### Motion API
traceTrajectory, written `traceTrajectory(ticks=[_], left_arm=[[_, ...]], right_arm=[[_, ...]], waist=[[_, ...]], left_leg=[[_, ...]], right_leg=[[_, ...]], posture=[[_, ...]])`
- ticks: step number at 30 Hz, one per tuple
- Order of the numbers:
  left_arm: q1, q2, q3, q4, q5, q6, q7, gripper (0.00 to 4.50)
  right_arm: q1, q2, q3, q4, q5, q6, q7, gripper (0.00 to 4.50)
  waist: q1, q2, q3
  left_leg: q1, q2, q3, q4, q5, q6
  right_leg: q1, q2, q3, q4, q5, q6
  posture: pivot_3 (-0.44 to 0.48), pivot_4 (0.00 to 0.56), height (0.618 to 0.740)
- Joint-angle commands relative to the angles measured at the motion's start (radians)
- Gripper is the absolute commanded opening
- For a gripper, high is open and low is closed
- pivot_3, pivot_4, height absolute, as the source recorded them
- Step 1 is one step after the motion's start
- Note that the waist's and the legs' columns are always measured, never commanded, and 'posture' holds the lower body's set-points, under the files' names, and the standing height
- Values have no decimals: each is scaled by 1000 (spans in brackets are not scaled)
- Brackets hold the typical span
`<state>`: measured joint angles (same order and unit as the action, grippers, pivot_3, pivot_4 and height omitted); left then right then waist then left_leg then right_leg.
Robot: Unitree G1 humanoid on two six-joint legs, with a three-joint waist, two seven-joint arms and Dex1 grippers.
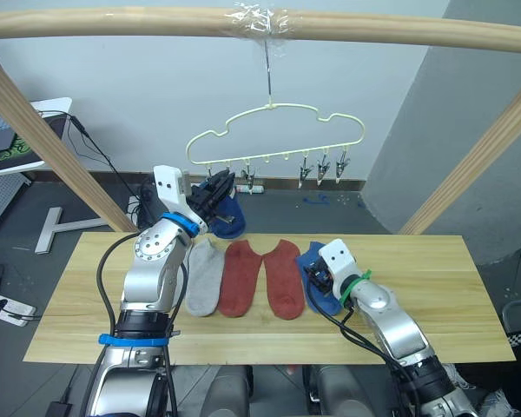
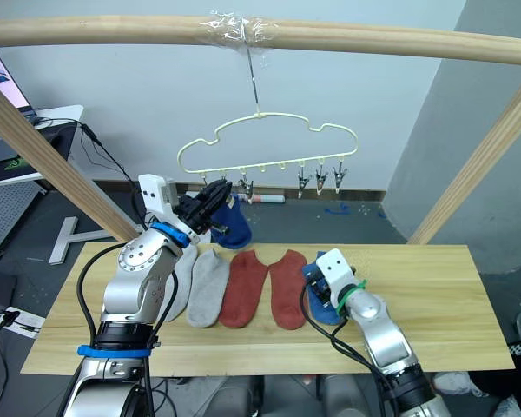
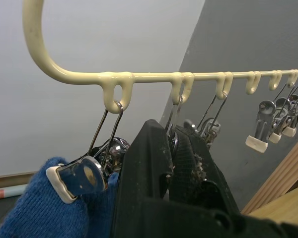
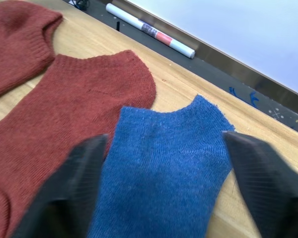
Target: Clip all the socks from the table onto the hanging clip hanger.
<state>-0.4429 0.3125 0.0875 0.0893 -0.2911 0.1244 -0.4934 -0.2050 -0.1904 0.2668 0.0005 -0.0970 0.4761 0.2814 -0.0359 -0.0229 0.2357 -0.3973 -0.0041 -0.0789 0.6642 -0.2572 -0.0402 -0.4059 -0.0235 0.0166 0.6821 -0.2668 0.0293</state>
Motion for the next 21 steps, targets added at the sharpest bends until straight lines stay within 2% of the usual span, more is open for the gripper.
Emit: traceTrajectory(ticks=[1,8,13,17,21], left_arm=[[12,16,16,0,0,1,-8,76],[10,25,18,0,-1,6,-10,76],[12,34,19,-28,-8,37,-7,76],[15,46,22,-65,-23,77,-11,76],[16,55,25,-97,-45,118,-18,76]], right_arm=[[-41,36,-21,66,-3,-24,-38,4500],[-90,80,-75,222,24,-3,-57,4500],[-90,82,-82,259,23,19,-45,4500],[-76,91,-83,250,33,33,-38,3647],[-73,91,-83,245,32,35,-43,2244]], waist=[[0,0,0],[0,0,0],[0,0,0],[0,0,0],[1,0,0]], left_leg=[[0,0,0,0,0,0],[0,0,0,-1,0,0],[0,0,0,-1,0,0],[0,0,0,-1,0,0],[0,0,0,-1,0,0]], right_leg=[[0,0,0,0,0,0],[0,0,0,0,0,0],[0,0,0,0,0,0],[0,0,0,0,0,0],[0,0,0,0,0,0]], posture=[[-25,220,720],[-13,215,720],[-8,213,720],[-7,213,720],[-7,213,720]])
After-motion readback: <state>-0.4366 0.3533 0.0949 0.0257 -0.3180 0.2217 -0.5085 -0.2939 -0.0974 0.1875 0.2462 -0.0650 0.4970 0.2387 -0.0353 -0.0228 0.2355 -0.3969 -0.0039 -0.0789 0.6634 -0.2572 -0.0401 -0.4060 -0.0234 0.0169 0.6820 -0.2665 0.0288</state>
